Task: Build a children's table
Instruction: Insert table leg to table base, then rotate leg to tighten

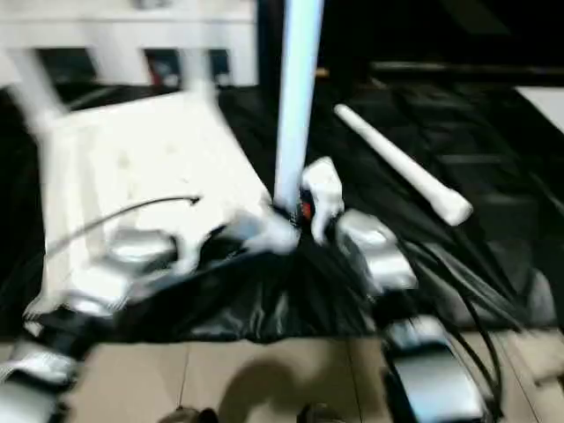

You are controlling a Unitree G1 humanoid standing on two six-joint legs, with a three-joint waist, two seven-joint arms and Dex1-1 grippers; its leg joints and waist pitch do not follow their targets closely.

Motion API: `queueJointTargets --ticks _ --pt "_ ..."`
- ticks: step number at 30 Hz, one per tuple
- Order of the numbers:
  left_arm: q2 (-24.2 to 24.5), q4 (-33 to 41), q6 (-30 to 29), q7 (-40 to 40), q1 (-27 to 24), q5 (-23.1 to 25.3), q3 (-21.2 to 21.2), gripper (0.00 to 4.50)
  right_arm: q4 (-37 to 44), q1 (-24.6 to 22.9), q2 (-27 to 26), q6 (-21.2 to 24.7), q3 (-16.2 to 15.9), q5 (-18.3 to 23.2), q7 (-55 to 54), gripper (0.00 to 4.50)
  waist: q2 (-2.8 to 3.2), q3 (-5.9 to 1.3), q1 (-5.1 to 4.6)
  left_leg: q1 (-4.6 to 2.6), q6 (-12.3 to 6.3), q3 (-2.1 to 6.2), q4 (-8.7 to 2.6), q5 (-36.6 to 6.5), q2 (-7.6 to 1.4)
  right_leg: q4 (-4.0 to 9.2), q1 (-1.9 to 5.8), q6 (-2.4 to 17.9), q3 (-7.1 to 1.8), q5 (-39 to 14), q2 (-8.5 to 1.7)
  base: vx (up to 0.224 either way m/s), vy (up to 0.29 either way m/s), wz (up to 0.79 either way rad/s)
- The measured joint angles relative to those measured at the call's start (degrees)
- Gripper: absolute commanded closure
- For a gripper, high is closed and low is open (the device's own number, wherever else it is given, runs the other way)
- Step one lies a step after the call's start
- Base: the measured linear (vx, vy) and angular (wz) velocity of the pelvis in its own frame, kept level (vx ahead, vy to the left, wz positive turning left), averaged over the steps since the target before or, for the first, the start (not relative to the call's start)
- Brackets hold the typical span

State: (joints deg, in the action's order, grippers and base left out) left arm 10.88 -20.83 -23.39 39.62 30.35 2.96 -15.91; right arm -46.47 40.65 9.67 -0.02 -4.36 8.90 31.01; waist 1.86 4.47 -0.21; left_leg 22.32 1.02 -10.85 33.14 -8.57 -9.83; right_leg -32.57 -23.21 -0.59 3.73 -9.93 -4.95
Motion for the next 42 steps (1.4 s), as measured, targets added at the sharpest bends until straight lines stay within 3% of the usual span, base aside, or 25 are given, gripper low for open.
queueJointTargets --ticks 3,8,19,22,29,30,37,42 --pt "-2.96 0.53 -0.67 -5.51 -0.01 3.07 -0.95 4.50 -1.79 1.26 -0.92 -0.01 0.89 -0.62 -3.90 2.62 -0.02 -0.01 -0.03 -0.02 -0.01 -0.10 -0.01 0.00 0.04 0.04 -0.05 0.02 0.20 0.01 -0.21 0.000 0.000 0.00" --pt "-4.67 0.48 -0.93 -8.66 0.00 3.73 -1.36 4.50 -3.11 2.31 -1.77 -0.10 1.32 -1.12 -5.56 2.62 -0.02 -0.04 0.08 -0.06 -0.01 -0.24 -0.02 -0.02 0.03 0.04 -0.06 0.59 0.16 0.37 -0.23 0.000 0.000 0.00" --pt "-4.39 0.48 -1.21 -8.30 0.19 3.92 -1.31 4.50 -3.73 2.78 -2.51 -0.35 1.91 -2.19 -5.61 2.62 0.03 -0.08 0.13 -0.26 0.10 -0.28 -0.17 -0.09 -0.01 0.01 -0.07 0.83 0.22 0.53 -0.23 0.000 0.000 0.00" --pt "-4.04 0.48 -1.15 -7.73 0.19 3.50 -1.28 4.50 -4.00 2.84 -2.90 -0.53 2.54 -2.21 -5.02 1.92 0.04 -0.08 0.08 -0.27 0.13 -0.29 -0.18 -0.11 -0.01 0.01 -0.09 0.83 0.23 0.53 -0.23 0.000 0.000 0.00" --pt "-3.49 1.06 -0.88 -6.02 0.18 2.89 -1.30 4.50 -6.44 2.69 -3.48 -0.40 3.35 -2.25 -4.67 1.39 0.08 -0.06 0.60 -0.15 0.26 -0.36 -0.24 -0.19 -0.01 -0.05 -0.23 1.28 0.22 0.87 -0.23 0.000 0.000 0.00" --pt "-3.43 1.07 -0.76 -5.90 0.18 2.83 -1.31 4.50 -6.49 2.69 -3.48 -0.48 3.41 -2.24 -4.54 1.15 0.08 -0.06 0.65 -0.13 0.28 -0.37 -0.24 -0.20 -0.01 -0.06 -0.26 1.48 0.22 1.05 -0.23 0.000 0.000 0.00" --pt "-1.86 1.54 -0.02 -3.36 0.17 1.81 -1.31 4.50 -5.21 1.95 -2.70 -0.93 3.67 -2.20 0.78 0.74 0.08 -0.06 1.05 0.00 0.44 -0.38 -0.25 -0.29 -0.06 -0.53 -0.67 1.50 0.23 1.31 -0.23 0.000 0.000 0.00" --pt "1.10 1.54 3.43 1.38 -0.26 0.79 -1.40 4.50 -0.29 -1.06 0.80 -1.26 1.31 -2.27 8.25 0.62 0.25 0.01 2.32 0.07 0.47 -0.38 -0.46 -0.31 -0.15 -0.54 -0.81 1.75 0.35 1.49 -0.18 0.000 0.000 0.00"
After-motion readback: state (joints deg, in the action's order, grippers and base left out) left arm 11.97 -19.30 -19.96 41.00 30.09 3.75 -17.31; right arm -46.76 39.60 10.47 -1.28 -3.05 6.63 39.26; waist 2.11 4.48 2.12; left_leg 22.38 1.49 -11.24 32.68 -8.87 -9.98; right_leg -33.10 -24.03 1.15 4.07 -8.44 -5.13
